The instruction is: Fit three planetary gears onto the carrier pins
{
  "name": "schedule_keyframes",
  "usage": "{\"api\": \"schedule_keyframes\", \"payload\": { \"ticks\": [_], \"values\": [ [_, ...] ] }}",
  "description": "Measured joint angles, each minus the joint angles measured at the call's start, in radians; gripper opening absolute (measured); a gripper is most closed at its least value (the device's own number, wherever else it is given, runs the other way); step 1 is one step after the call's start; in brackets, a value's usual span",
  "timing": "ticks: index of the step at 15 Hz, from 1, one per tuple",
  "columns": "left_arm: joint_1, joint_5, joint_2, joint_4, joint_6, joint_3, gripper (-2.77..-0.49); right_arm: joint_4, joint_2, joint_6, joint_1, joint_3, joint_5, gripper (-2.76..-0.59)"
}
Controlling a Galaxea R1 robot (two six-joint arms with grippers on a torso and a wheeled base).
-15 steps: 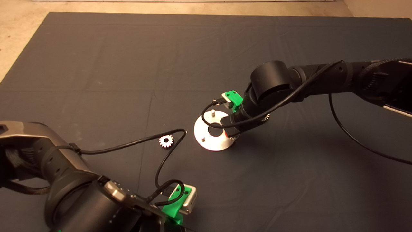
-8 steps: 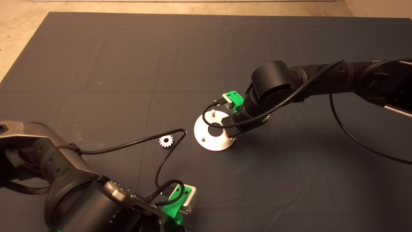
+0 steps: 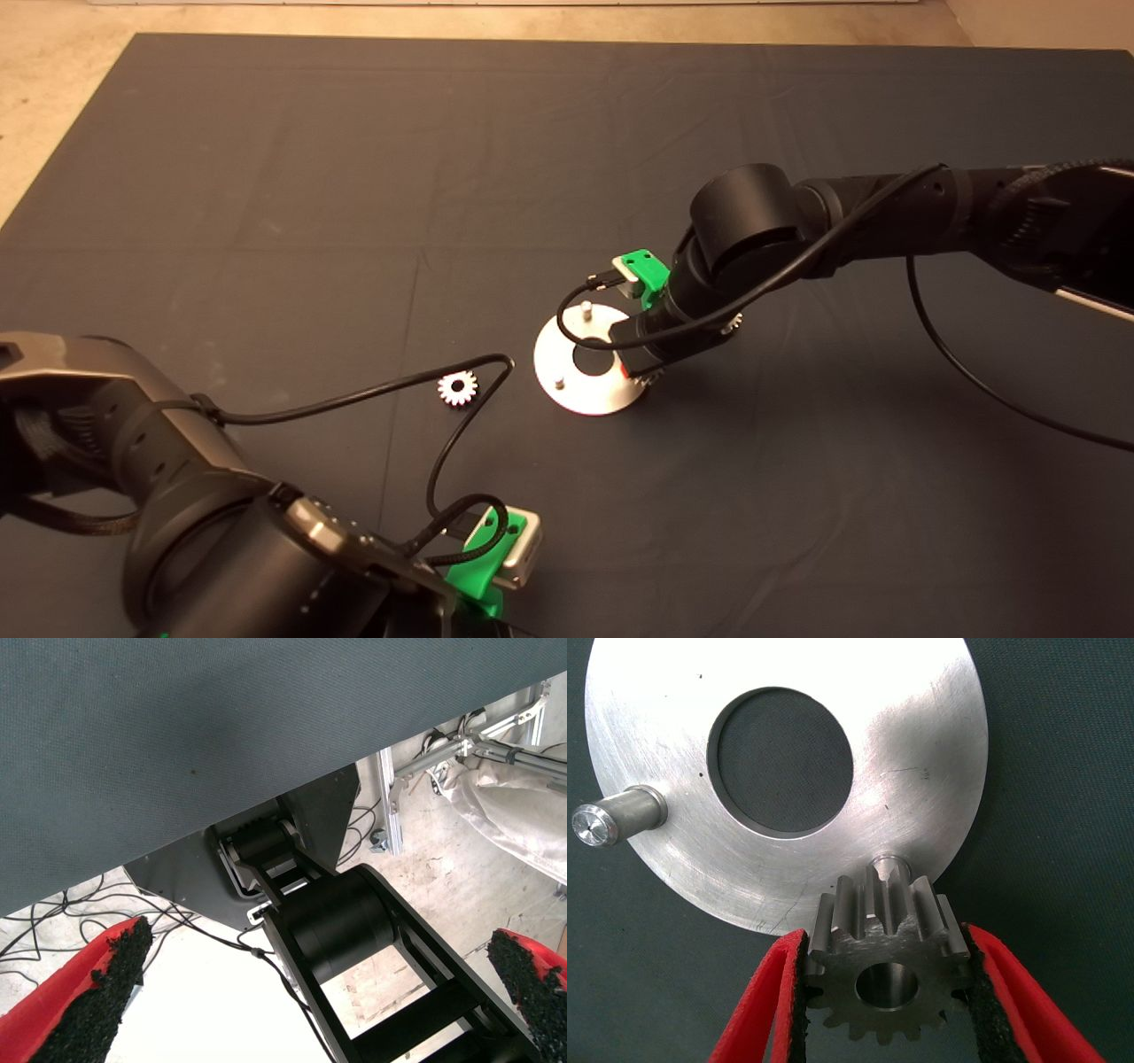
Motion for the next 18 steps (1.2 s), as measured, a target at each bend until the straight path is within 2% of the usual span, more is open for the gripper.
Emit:
{"api": "schedule_keyframes", "payload": {
  "ticks": [16,17,18],
  "values": [
    [0.0,0.0,0.011,0.0,-0.01,0.0,-0.5,0.007,0.005,0.0,0.006,-0.024,0.001,-2.36],
    [0.0,0.0,0.011,0.0,-0.01,0.0,-0.5,0.005,0.004,0.0,0.004,-0.032,0.006,-2.36],
    [0.0,0.0,0.011,0.0,-0.011,0.0,-0.5,0.003,0.004,0.0,-0.004,-0.039,0.003,-2.36]
  ]
}}
